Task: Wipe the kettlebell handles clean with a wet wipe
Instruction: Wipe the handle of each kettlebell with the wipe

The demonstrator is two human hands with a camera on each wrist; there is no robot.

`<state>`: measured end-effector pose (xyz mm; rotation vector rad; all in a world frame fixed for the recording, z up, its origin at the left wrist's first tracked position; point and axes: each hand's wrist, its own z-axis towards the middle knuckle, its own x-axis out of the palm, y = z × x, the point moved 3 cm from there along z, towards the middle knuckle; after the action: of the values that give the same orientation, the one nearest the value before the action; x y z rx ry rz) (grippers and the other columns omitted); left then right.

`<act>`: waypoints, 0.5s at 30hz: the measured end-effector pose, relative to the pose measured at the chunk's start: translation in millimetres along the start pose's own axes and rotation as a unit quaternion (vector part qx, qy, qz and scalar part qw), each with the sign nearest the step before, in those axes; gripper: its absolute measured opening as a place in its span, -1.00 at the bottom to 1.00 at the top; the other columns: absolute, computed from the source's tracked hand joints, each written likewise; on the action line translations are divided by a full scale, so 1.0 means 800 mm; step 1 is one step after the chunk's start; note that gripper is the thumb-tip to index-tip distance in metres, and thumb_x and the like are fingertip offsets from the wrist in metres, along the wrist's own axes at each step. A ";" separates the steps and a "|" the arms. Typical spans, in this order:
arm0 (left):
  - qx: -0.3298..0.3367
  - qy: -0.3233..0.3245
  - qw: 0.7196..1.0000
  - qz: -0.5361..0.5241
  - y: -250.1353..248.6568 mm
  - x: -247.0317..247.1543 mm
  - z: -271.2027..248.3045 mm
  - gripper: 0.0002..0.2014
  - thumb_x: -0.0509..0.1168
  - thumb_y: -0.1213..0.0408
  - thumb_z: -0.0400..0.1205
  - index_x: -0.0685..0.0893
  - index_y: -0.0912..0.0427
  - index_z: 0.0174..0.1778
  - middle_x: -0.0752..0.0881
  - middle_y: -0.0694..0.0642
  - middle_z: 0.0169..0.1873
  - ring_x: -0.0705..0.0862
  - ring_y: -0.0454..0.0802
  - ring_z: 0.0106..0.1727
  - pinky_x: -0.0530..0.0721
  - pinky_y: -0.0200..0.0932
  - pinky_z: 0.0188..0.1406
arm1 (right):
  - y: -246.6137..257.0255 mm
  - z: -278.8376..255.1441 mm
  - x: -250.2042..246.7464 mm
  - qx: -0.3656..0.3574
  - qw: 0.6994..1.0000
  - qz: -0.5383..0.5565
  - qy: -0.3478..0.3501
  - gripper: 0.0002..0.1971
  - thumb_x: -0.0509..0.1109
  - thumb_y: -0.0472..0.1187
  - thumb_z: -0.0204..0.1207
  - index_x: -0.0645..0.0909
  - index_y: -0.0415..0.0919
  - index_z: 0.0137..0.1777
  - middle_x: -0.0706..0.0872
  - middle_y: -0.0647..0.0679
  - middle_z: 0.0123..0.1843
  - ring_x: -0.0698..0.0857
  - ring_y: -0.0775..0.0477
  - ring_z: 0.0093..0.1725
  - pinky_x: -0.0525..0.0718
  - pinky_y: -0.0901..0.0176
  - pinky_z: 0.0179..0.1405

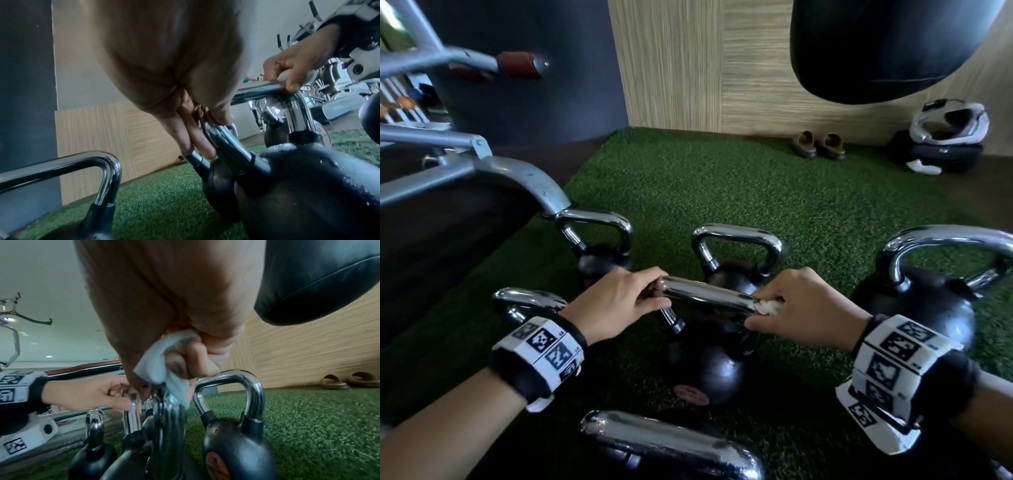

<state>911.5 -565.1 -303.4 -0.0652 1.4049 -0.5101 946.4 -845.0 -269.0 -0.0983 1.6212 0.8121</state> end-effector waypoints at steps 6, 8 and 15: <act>-0.032 0.026 0.999 0.024 -0.002 0.000 0.003 -0.52 0.25 -0.26 0.67 0.61 -0.08 0.41 0.82 -0.06 -0.16 0.78 -0.16 -0.24 0.76 -0.03 -0.11 | 0.002 -0.005 0.001 0.018 1.000 -0.011 0.001 -0.73 0.60 0.13 0.44 0.85 -0.08 -0.12 0.75 0.04 -0.35 0.63 0.17 -0.39 0.58 0.33 -0.38; -0.036 0.038 0.998 0.024 -0.002 -0.002 0.003 -0.50 0.23 -0.32 0.64 0.61 -0.10 0.37 0.83 -0.04 -0.17 0.80 -0.12 -0.21 0.77 0.06 -0.08 | 0.006 -0.010 0.001 0.029 0.999 -0.016 0.004 -0.71 0.60 0.11 0.46 0.85 -0.10 -0.02 0.81 -0.03 -0.24 0.70 0.12 -0.31 0.64 0.28 -0.32; -0.120 0.101 0.986 0.061 0.006 -0.005 -0.003 -0.23 0.40 -0.12 0.68 0.26 -0.10 0.78 0.79 0.14 0.28 0.75 0.17 0.30 0.68 0.02 0.23 | 0.025 -0.038 -0.026 0.090 0.993 -0.066 0.037 -0.55 0.68 0.04 0.38 0.78 0.17 0.29 0.81 0.16 0.18 0.73 0.10 0.19 0.56 0.25 0.07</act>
<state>910.7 -558.8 -301.8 -0.1243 1.6530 -0.2481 916.0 -854.5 -241.9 -0.1075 1.7313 0.5652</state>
